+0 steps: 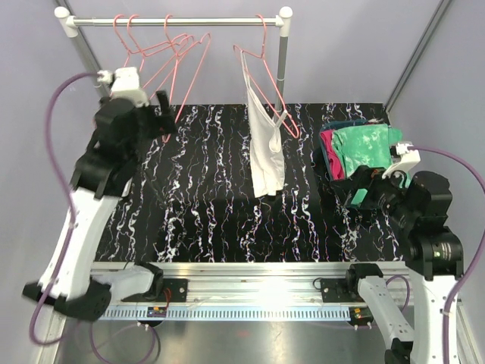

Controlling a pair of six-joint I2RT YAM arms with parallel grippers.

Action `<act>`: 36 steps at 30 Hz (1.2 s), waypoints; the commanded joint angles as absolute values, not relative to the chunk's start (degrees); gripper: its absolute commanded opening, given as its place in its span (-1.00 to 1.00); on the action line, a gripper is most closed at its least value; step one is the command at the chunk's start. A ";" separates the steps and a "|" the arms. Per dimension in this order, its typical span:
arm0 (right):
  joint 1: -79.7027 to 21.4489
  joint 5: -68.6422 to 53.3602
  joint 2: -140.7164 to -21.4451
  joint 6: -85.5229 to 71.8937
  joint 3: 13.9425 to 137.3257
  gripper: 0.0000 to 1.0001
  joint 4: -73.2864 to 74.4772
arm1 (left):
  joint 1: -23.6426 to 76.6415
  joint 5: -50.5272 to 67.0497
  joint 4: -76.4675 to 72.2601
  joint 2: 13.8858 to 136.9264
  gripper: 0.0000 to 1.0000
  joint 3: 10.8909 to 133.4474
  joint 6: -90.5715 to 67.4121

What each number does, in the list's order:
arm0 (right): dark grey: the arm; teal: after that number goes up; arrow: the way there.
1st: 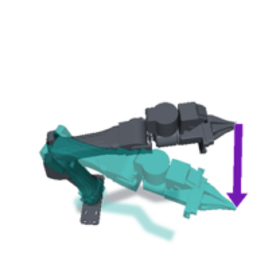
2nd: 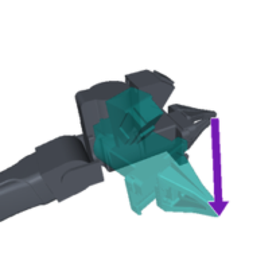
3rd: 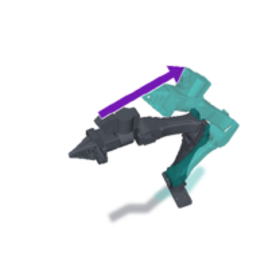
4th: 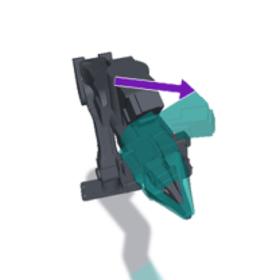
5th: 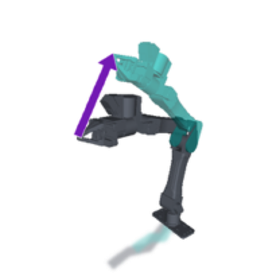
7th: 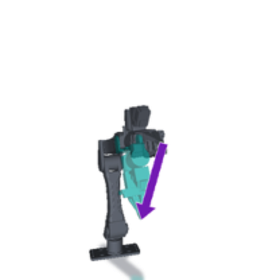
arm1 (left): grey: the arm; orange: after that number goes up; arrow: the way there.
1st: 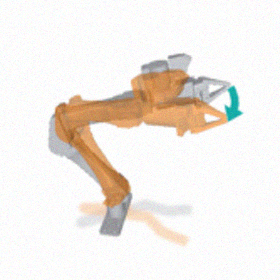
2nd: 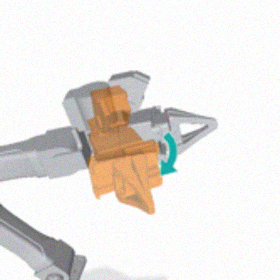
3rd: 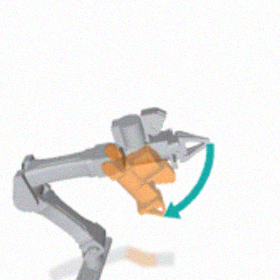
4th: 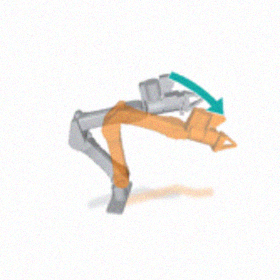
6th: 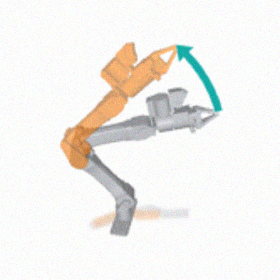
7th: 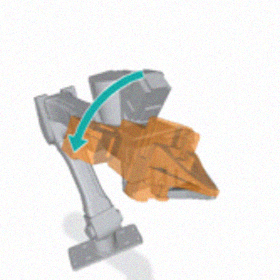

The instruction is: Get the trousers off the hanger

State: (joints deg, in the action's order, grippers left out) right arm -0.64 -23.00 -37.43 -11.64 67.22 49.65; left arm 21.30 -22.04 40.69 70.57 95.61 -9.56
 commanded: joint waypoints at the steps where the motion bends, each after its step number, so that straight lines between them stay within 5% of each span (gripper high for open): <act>1: -2.29 -11.27 -36.30 -6.42 73.47 0.99 52.47 | 20.92 -20.65 38.32 59.79 0.98 90.03 -13.97; 11: -2.72 -7.48 -38.41 -6.50 86.74 0.99 63.54 | 20.92 -29.00 47.72 35.17 0.98 72.08 -14.59; 21: -8.35 7.99 -30.07 -5.80 84.29 0.99 68.64 | 20.92 -27.33 54.93 14.43 0.98 62.58 -11.07; 36: -9.23 7.65 -24.26 -8.79 71.54 0.99 62.58 | 20.92 -25.93 55.46 8.96 0.98 58.80 -11.95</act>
State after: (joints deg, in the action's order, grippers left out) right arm -8.88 7.94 -23.88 -8.14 71.96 66.59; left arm 21.04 -27.14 57.32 7.99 59.22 -12.05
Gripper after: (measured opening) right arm 0.993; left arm 0.987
